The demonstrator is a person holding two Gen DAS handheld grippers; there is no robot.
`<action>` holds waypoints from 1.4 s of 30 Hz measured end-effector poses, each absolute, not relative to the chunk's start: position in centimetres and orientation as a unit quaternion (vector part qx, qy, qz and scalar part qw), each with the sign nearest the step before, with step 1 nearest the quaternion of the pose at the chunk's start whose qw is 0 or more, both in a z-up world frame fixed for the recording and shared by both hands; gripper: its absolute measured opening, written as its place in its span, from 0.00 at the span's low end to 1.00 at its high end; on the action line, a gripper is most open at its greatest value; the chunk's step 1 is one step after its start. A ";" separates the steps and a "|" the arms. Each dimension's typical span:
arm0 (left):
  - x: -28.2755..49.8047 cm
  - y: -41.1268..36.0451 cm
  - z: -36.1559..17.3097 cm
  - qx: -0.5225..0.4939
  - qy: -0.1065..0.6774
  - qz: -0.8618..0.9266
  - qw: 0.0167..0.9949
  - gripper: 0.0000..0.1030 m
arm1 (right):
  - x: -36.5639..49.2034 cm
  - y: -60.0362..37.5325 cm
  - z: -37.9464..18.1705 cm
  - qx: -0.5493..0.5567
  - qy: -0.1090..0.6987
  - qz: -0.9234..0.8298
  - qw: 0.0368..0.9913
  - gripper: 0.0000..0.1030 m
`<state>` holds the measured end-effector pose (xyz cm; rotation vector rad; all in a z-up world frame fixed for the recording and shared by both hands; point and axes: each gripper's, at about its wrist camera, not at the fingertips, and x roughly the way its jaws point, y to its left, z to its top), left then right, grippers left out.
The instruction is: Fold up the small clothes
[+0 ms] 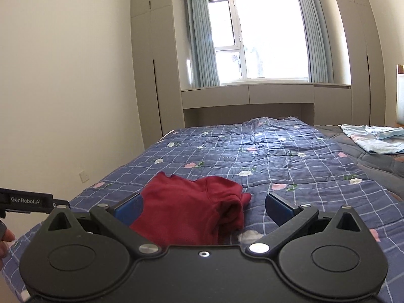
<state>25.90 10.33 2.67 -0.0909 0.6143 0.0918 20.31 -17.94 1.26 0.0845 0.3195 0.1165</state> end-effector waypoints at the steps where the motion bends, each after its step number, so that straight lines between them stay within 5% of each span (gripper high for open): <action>1: 25.2 10.3 2.7 -0.042 0.297 0.045 0.953 1.00 | 19.7 -17.8 1.2 0.039 0.156 0.059 0.985 0.99; 42: 17.4 11.5 -1.2 -0.018 0.269 0.026 0.963 1.00 | 12.8 -16.6 -3.0 0.050 0.167 0.030 0.984 0.99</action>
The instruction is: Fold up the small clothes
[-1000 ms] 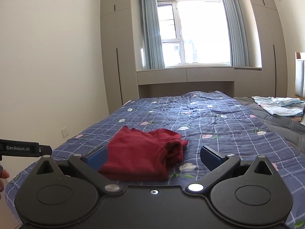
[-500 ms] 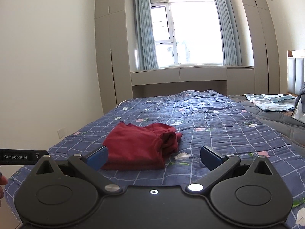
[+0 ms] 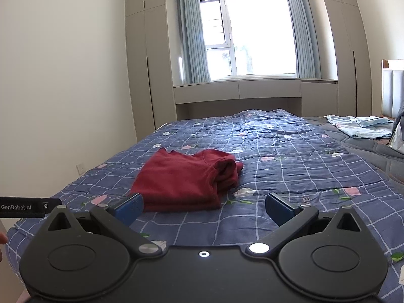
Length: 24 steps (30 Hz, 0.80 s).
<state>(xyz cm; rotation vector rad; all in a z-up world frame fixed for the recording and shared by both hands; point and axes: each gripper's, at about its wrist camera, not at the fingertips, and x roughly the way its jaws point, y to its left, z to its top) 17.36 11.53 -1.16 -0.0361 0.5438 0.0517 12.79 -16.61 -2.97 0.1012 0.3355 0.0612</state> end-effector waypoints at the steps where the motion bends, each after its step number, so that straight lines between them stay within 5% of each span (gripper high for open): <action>1: 17.3 11.5 -1.2 -0.019 0.269 0.024 0.963 1.00 | 12.7 -16.7 -3.0 0.051 0.167 0.031 0.984 0.99; 24: 16.9 11.9 -0.8 -0.018 0.266 0.025 0.963 1.00 | 12.7 -16.5 -3.2 0.053 0.169 0.030 0.984 0.99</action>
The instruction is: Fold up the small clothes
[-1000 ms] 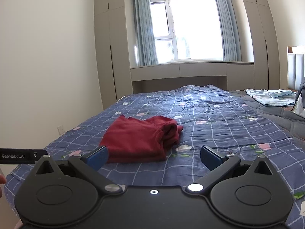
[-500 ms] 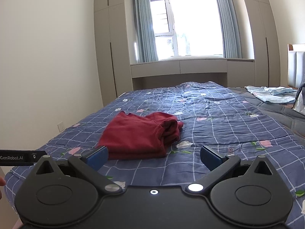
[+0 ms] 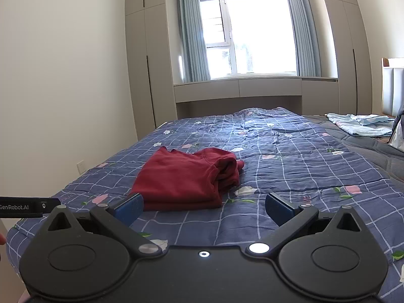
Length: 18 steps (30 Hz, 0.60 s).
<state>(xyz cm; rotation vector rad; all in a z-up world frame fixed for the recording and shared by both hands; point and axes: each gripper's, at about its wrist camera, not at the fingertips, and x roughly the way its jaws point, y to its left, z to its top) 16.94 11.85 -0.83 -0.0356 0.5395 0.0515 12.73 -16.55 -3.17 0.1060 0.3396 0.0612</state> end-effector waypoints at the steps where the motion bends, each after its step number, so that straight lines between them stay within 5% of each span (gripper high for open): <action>1: 16.9 11.9 -0.8 -0.017 0.266 0.025 0.963 1.00 | 12.7 -16.6 -3.2 0.053 0.169 0.031 0.984 0.99; 18: 16.9 11.8 -0.8 -0.015 0.266 0.025 0.964 1.00 | 12.7 -16.7 -3.2 0.053 0.170 0.031 0.984 0.99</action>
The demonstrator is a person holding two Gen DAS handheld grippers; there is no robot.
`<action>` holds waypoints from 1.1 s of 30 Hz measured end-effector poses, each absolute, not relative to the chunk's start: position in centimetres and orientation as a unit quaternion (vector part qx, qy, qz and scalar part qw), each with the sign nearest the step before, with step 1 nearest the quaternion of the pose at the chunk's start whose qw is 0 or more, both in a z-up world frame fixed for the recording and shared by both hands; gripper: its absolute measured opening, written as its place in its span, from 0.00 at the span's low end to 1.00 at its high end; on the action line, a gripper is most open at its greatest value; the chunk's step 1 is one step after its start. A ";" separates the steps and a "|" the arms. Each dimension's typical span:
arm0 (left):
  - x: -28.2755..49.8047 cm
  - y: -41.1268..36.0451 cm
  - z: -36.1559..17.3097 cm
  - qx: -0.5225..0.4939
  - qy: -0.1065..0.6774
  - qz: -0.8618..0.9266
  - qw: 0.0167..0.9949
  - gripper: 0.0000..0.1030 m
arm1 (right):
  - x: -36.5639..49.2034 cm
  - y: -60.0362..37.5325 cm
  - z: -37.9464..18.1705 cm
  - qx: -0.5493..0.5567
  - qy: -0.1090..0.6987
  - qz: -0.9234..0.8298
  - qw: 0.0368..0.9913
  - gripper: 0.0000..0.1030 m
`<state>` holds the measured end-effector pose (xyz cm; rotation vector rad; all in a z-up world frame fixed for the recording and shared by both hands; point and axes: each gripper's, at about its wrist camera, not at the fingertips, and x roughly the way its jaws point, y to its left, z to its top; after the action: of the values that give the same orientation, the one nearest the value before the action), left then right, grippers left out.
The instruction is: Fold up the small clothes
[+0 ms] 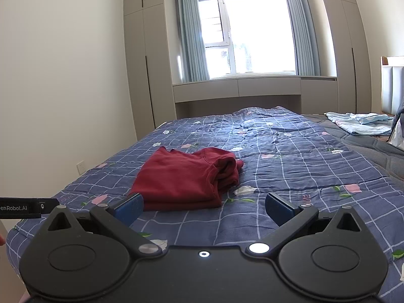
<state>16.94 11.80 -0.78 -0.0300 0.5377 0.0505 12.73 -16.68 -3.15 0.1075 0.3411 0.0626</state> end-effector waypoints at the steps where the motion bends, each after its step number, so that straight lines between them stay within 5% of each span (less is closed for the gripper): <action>1: 17.0 11.8 -0.8 -0.015 0.266 0.025 0.964 1.00 | 12.8 -16.7 -3.2 0.054 0.170 0.031 0.983 0.99; 33: 17.7 12.4 -1.2 -0.027 0.293 0.039 0.955 1.00 | 13.3 -16.4 -3.6 0.061 0.180 0.025 0.982 0.99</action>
<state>17.69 12.37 -1.24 -0.0557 0.5958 0.0789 13.34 -16.42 -3.59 0.1218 0.3617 0.0497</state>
